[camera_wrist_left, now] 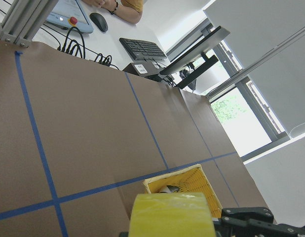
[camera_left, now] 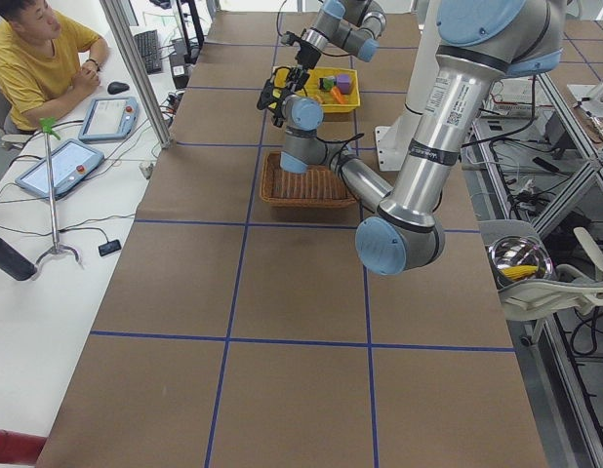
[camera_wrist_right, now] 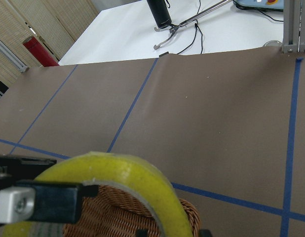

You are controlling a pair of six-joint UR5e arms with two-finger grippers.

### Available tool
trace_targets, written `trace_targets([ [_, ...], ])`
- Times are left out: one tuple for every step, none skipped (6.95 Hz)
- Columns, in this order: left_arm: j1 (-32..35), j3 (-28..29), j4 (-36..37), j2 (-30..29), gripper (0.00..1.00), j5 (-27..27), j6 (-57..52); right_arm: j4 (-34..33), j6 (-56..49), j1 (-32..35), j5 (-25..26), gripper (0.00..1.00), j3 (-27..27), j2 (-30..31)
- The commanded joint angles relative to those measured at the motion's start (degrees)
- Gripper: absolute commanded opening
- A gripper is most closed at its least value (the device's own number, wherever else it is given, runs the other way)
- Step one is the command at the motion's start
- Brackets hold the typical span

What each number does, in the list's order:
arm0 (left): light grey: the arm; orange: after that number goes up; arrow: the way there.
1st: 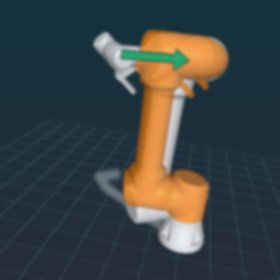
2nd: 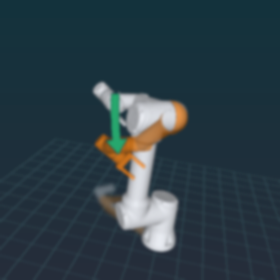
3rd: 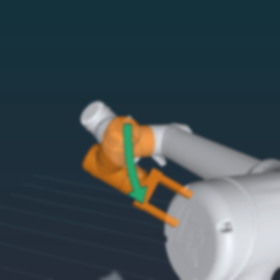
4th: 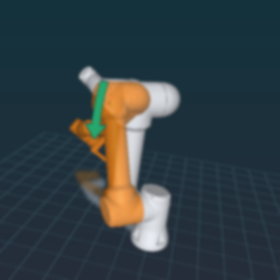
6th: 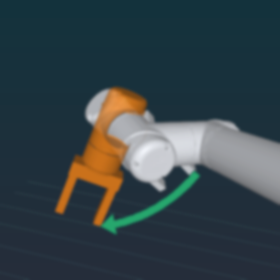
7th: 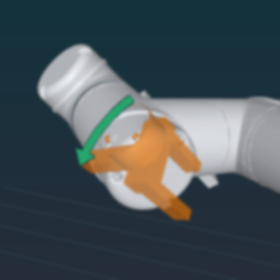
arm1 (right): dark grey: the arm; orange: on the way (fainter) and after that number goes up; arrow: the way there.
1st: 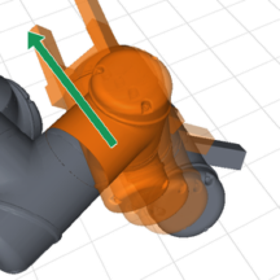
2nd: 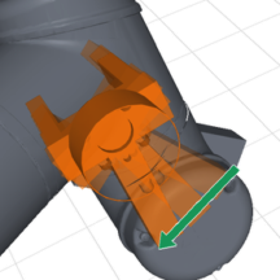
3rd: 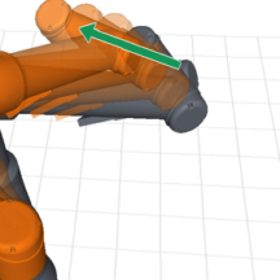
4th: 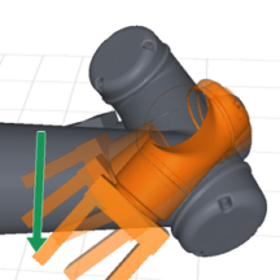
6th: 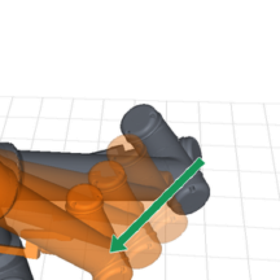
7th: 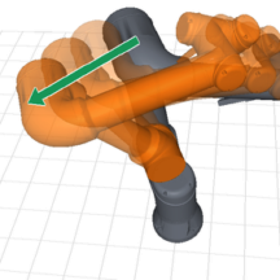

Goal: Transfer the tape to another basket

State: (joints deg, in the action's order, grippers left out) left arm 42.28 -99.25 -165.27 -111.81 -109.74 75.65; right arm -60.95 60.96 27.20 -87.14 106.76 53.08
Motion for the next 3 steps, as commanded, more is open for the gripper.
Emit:
trace_targets([
  [-0.1,0.4,-0.3,0.5,0.00,0.1,0.1,-1.5,-0.1,2.0,-4.0,1.00,3.7,4.6],
  [-0.2,0.4,-0.4,0.9,0.00,0.1,0.3,-12.5,-0.4,7.0,-9.4,1.00,3.7,4.0],
  [-0.3,0.0,-0.6,2.0,0.00,0.2,5.5,-21.1,-2.4,13.3,-16.2,1.00,3.5,3.2],
])
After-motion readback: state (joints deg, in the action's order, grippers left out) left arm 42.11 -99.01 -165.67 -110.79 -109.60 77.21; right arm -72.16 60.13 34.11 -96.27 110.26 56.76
